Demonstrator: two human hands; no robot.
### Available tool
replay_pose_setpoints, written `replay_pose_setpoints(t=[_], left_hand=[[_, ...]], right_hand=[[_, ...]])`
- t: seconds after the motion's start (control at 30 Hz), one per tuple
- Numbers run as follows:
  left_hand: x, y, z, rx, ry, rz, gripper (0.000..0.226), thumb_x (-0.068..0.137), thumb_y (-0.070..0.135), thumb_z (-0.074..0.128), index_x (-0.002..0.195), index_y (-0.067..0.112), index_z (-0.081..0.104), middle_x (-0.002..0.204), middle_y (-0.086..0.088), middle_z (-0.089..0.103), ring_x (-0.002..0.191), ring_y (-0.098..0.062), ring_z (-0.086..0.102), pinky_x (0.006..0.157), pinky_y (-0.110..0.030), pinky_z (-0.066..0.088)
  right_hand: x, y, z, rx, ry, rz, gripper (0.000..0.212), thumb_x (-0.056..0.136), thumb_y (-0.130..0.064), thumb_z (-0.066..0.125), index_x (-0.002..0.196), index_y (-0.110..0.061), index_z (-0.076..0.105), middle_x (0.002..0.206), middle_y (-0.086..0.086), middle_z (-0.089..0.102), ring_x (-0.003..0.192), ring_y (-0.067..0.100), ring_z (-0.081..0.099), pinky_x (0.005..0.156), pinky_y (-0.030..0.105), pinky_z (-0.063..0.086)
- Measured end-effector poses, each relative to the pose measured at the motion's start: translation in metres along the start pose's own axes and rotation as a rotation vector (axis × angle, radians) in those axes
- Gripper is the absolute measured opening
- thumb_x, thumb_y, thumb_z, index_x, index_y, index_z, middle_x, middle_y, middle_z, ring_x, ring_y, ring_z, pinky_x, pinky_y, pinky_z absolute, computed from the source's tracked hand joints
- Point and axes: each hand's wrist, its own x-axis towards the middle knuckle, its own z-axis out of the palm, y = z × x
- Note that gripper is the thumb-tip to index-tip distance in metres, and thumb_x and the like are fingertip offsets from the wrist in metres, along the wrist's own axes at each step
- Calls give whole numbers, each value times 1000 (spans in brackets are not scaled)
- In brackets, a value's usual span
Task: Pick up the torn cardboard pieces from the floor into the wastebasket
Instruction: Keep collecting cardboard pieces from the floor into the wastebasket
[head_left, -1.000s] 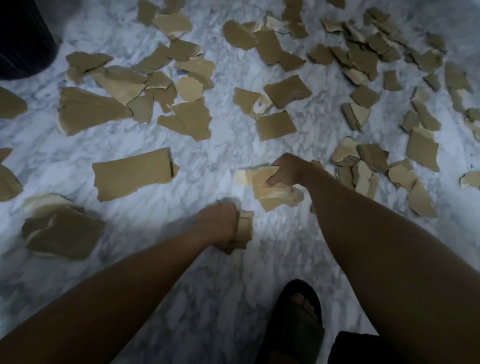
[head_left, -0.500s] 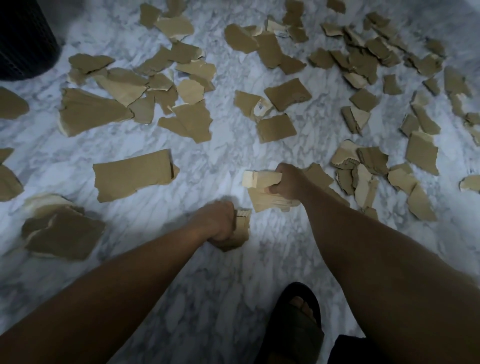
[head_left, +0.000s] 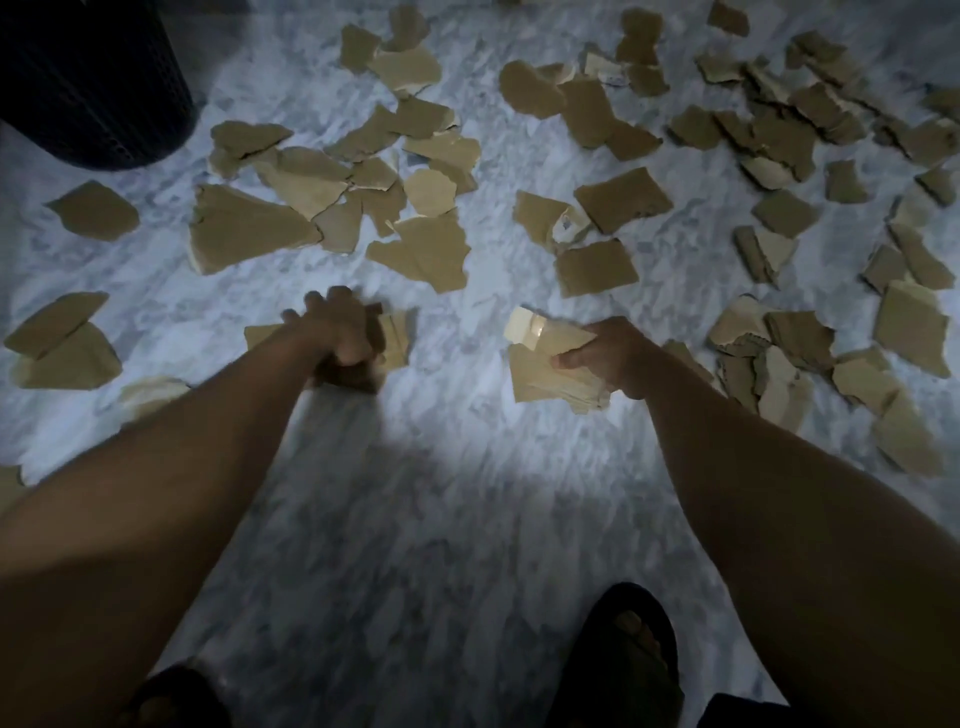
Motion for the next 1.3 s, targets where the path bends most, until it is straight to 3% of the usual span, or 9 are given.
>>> replay_pose_setpoints(t=[0.13, 0.27, 0.37, 0.47, 0.6, 0.73, 0.93, 1.1, 1.3], left_hand=[[16, -22, 11, 33, -49, 34, 80, 73, 51, 76, 137, 14, 44, 131, -10, 38, 119, -37, 42, 100, -49, 40], [6, -7, 15, 37, 16, -14, 60, 74, 50, 76, 123, 23, 53, 110, -4, 43, 115, -33, 41, 86, -45, 30], [3, 9, 12, 52, 55, 72, 48, 78, 50, 70, 118, 27, 57, 105, -1, 52, 114, -32, 47, 91, -48, 29], [-2, 28, 16, -30, 57, 169, 57, 77, 47, 73, 126, 22, 58, 117, -6, 61, 114, -32, 55, 99, -49, 35], [-18, 56, 28, -169, 120, 315, 42, 77, 29, 78, 114, 13, 67, 109, -12, 68, 98, -29, 63, 77, -30, 46], [-29, 72, 33, -276, 106, 363, 34, 75, 22, 79, 106, 14, 71, 101, -9, 71, 85, -23, 63, 73, -27, 49], [-33, 78, 42, -396, 92, 319, 33, 77, 19, 79, 107, 11, 72, 102, -8, 72, 83, -16, 60, 72, -20, 41], [-28, 83, 45, -418, 65, 324, 39, 74, 22, 82, 109, 10, 70, 108, -10, 72, 97, -25, 67, 75, -22, 45], [-26, 90, 49, -419, 53, 348, 38, 75, 23, 81, 109, 11, 69, 108, -10, 71, 97, -25, 66, 76, -24, 45]], right_hand=[[15, 29, -27, 194, 195, 200, 60, 53, -29, 89, 99, 3, 66, 87, 21, 71, 71, 33, 70, 53, 36, 53], [29, 71, -57, 58, 287, 332, 65, 82, -32, 72, 133, 4, 52, 132, 21, 59, 113, 37, 63, 88, 47, 57], [25, 78, -57, -137, 304, 394, 87, 77, -44, 71, 144, 2, 40, 144, 18, 47, 125, 38, 52, 100, 51, 49], [24, 67, -44, -394, 278, 367, 72, 79, -44, 64, 139, -7, 47, 137, 15, 50, 128, 37, 47, 106, 51, 42], [26, 46, -16, -555, 235, 324, 94, 58, -71, 62, 136, -20, 49, 135, 8, 46, 129, 32, 40, 105, 52, 34], [16, 27, -1, -566, 215, 187, 79, 71, -60, 76, 133, -18, 52, 135, 10, 46, 129, 32, 46, 106, 51, 33], [14, 34, -12, -214, 226, 9, 65, 64, -36, 87, 113, -10, 54, 106, 3, 57, 101, 19, 60, 83, 33, 51], [3, 63, -58, 407, 308, 336, 43, 85, -13, 70, 124, 1, 58, 108, 22, 66, 86, 33, 67, 73, 51, 59], [-19, 98, -51, 402, 350, 544, 22, 100, -14, 51, 116, 0, 60, 82, 14, 52, 78, 26, 56, 64, 33, 47]])
